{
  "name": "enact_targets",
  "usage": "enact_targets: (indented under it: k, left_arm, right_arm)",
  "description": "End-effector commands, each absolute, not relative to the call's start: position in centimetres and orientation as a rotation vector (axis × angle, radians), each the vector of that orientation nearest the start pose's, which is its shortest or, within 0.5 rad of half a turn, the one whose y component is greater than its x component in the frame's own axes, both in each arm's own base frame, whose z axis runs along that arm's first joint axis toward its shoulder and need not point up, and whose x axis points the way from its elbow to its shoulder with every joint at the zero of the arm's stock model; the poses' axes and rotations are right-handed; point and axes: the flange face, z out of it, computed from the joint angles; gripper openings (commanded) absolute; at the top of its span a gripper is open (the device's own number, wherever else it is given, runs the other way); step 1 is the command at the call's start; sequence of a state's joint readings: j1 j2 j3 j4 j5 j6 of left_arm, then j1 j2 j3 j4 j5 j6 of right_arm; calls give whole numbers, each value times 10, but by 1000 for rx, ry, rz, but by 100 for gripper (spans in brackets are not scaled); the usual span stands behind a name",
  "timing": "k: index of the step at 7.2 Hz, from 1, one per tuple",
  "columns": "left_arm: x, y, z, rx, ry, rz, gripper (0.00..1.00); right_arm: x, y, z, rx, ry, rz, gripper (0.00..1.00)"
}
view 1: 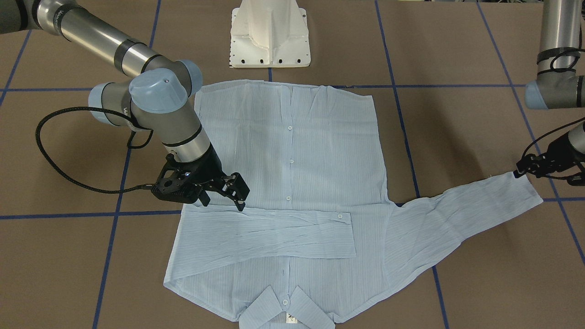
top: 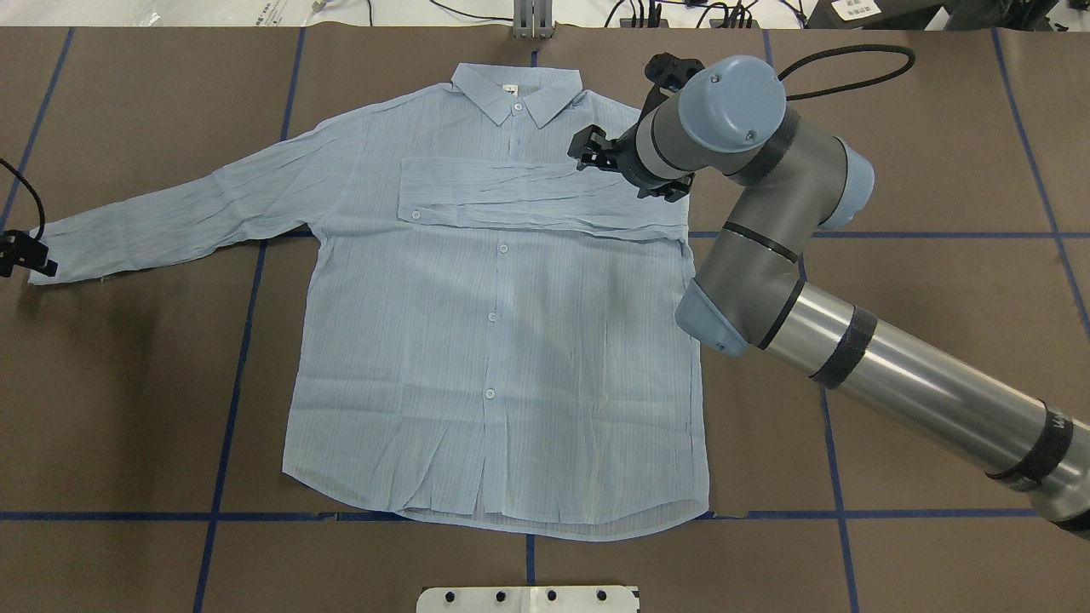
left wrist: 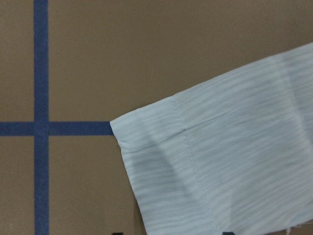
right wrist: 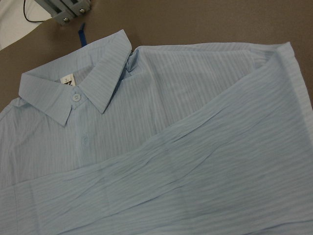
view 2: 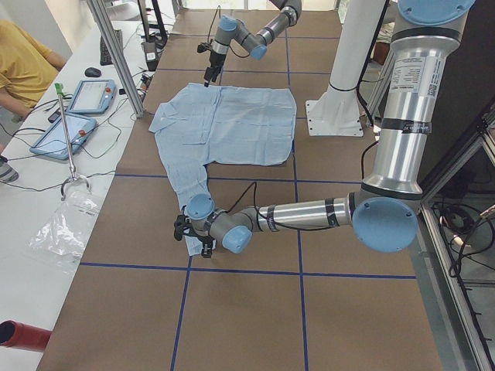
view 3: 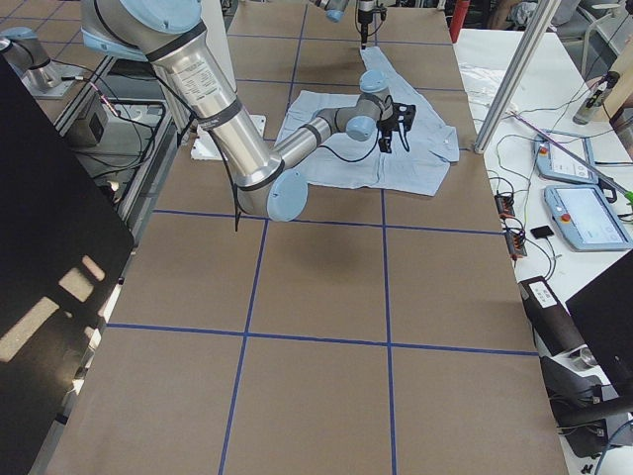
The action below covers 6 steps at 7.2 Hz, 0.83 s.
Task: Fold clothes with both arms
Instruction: 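Release the sleeve on the shirt while the left gripper grasps the other cuff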
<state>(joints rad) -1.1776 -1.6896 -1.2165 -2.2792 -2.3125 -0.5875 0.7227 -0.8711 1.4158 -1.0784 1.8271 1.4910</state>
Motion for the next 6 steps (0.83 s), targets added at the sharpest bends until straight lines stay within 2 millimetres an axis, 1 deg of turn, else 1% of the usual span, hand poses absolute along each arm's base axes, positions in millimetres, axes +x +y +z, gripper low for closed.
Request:
enact_targets:
  k: [1, 2, 3, 4, 5, 6]
  left_arm:
    - [153, -537, 697, 60, 856, -2, 70]
    - [159, -535, 697, 55, 857, 10, 68]
    - [160, -535, 697, 54, 857, 11, 65]
    - [161, -534, 698, 51, 856, 11, 58]
    - [161, -534, 697, 55, 858, 13, 48]
    - [160, -533, 698, 57, 858, 13, 21]
  right_arm:
    - [-486, -572, 248, 191, -1049, 449, 99]
    - [-485, -572, 249, 192, -1047, 451, 99]
    - [-486, -572, 249, 191, -1049, 450, 99]
    - [-486, -572, 249, 191, -1049, 450, 99]
    - [-486, -572, 249, 191, -1049, 450, 99]
    - [-486, -572, 249, 191, -1049, 450, 99]
